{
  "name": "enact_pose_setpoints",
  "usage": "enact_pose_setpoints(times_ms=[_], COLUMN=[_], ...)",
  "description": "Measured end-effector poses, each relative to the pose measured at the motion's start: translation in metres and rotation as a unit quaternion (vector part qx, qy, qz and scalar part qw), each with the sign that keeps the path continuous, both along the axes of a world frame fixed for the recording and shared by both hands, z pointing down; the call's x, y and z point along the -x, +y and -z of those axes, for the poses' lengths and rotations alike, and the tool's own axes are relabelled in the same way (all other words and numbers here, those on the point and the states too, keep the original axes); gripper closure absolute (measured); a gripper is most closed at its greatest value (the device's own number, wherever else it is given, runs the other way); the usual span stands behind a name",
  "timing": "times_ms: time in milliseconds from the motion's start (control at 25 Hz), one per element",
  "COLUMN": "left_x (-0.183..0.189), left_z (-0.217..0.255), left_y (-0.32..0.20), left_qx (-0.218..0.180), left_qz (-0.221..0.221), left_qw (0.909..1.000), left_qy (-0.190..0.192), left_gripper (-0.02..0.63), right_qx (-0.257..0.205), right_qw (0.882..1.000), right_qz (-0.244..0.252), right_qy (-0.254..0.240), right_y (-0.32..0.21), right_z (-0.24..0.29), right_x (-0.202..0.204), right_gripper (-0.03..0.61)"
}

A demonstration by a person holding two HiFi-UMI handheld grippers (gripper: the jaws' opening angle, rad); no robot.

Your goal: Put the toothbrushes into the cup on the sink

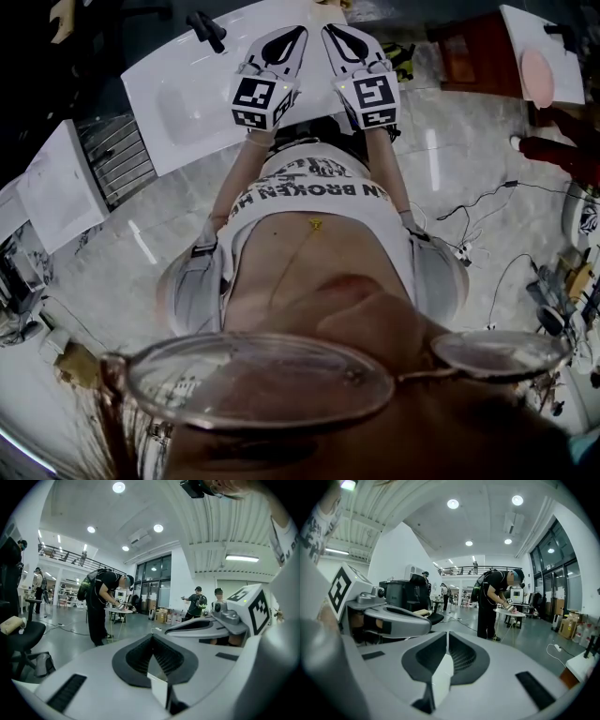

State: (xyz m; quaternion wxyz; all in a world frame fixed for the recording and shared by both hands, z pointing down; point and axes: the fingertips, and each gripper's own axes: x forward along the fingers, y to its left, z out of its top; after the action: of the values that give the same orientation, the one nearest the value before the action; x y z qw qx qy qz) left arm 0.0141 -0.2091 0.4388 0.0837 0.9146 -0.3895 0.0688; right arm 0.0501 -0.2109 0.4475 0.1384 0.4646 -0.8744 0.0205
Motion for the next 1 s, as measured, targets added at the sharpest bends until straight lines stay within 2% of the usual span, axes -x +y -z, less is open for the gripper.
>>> enact_pose_setpoints(times_ms=[680, 1000], left_x=[0.004, -0.007], left_z=[0.004, 0.001], left_y=[0.002, 0.005], left_qx=[-0.001, -0.002], left_qz=[0.002, 0.001], left_qw=[1.0000, 1.0000], left_qy=[-0.001, -0.004], left_gripper=[0.600, 0.600], right_qx=[0.006, 0.007], right_qw=[1.000, 1.000], right_qz=[-0.003, 0.001], right_qy=[0.011, 0.009], right_y=[0.006, 0.009], right_z=[0.002, -0.002], right_x=[0.005, -0.004], right_gripper=[0.545, 0.548])
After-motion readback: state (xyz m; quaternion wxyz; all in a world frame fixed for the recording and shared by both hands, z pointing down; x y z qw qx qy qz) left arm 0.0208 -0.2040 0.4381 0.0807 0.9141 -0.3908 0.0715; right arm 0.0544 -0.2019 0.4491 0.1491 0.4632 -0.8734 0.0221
